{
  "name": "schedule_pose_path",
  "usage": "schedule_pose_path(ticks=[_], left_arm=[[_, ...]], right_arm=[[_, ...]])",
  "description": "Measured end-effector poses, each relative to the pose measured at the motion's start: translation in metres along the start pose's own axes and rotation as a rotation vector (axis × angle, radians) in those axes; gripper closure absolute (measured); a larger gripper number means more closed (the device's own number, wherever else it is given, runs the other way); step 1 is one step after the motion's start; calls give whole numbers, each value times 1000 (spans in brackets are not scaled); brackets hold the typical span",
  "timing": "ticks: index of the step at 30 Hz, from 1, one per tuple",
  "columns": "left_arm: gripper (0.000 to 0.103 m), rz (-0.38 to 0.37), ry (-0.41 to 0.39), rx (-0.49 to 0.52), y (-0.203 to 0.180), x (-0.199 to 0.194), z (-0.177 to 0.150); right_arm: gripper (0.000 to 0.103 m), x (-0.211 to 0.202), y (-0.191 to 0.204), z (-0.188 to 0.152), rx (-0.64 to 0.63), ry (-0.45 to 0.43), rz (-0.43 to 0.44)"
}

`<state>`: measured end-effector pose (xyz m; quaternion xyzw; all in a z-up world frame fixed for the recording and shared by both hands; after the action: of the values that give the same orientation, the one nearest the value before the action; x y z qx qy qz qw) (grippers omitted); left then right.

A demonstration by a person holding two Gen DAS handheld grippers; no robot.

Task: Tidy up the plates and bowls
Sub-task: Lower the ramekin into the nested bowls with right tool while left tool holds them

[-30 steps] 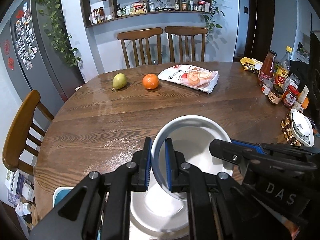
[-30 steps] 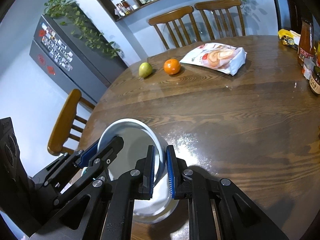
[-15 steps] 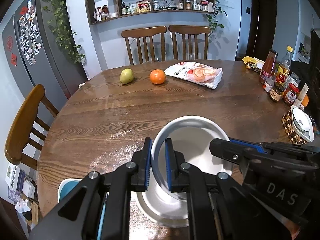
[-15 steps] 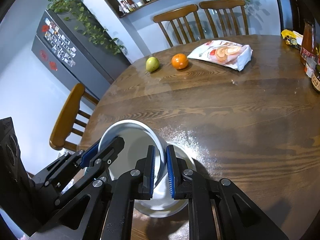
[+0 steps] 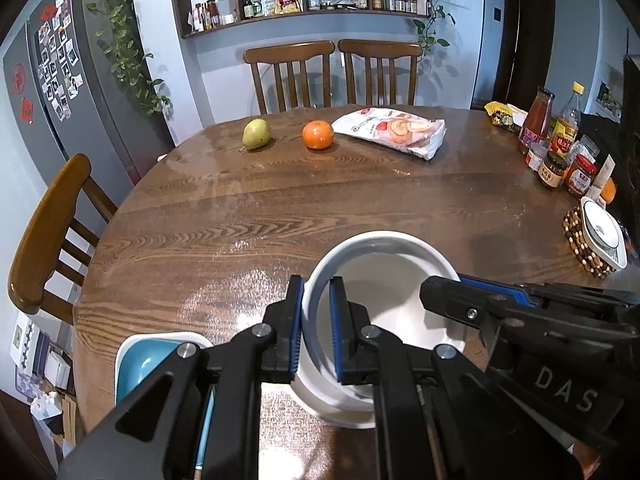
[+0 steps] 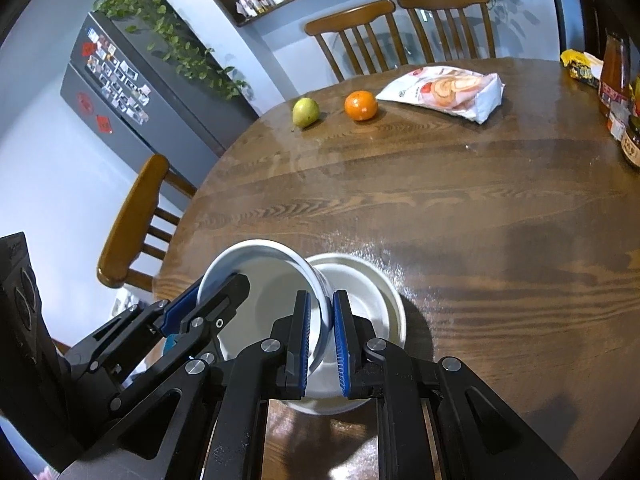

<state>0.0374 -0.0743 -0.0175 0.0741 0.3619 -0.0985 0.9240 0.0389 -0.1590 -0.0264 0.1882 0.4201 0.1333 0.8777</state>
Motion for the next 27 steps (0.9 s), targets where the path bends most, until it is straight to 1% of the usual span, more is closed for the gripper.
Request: schedule_pose_path(ticks=[9, 27], left_arm=[[93, -4, 38, -5, 1, 7, -11], [94, -16, 123, -11, 1, 27, -25]], right_arm=[[88, 9, -3, -11, 10, 35, -6], [88, 31, -14, -20, 38, 97, -22]])
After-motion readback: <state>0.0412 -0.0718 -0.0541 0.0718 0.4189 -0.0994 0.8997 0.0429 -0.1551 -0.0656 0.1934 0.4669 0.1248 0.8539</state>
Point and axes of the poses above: each gripper's, at about its wrist camera, not at the fingertips, and x roughly the way its jaws point, y to its left, z to its top, the point moved 2 cm from there along x, roughly the way its jaws point, and after that the axes turned 3 degrees about -y, right-handed, at the moved point
